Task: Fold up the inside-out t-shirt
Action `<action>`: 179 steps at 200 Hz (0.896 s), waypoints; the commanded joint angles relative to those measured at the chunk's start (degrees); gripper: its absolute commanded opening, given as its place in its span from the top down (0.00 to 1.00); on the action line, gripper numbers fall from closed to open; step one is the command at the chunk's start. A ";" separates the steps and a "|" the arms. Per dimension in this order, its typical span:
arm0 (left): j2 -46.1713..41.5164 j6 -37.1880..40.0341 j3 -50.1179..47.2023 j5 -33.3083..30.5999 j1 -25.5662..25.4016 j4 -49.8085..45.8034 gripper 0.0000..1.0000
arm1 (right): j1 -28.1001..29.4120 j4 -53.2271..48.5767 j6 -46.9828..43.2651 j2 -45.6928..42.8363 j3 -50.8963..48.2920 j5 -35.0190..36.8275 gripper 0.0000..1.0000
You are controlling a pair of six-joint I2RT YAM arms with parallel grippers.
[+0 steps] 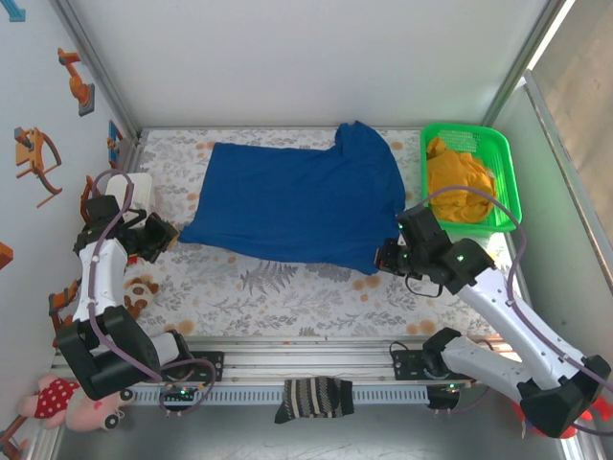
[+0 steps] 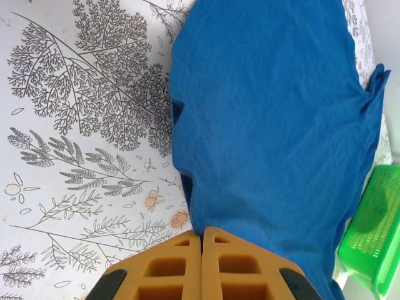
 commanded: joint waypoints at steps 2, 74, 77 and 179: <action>0.03 -1.13 -0.43 1.11 0.29 0.47 1.00 | -2.38 0.33 -1.46 -0.18 1.49 1.76 1.00; 16.38 -2.95 8.78 1.91 -1.65 7.13 1.00 | -16.34 17.80 -5.27 13.68 2.64 -9.40 1.00; 17.42 -3.01 9.45 1.94 -1.87 7.32 0.99 | -16.87 18.51 -5.36 14.71 2.97 -10.06 1.00; 41.93 -5.04 30.31 1.43 -7.97 7.55 0.99 | -25.63 21.47 -8.76 45.61 25.33 -14.02 1.00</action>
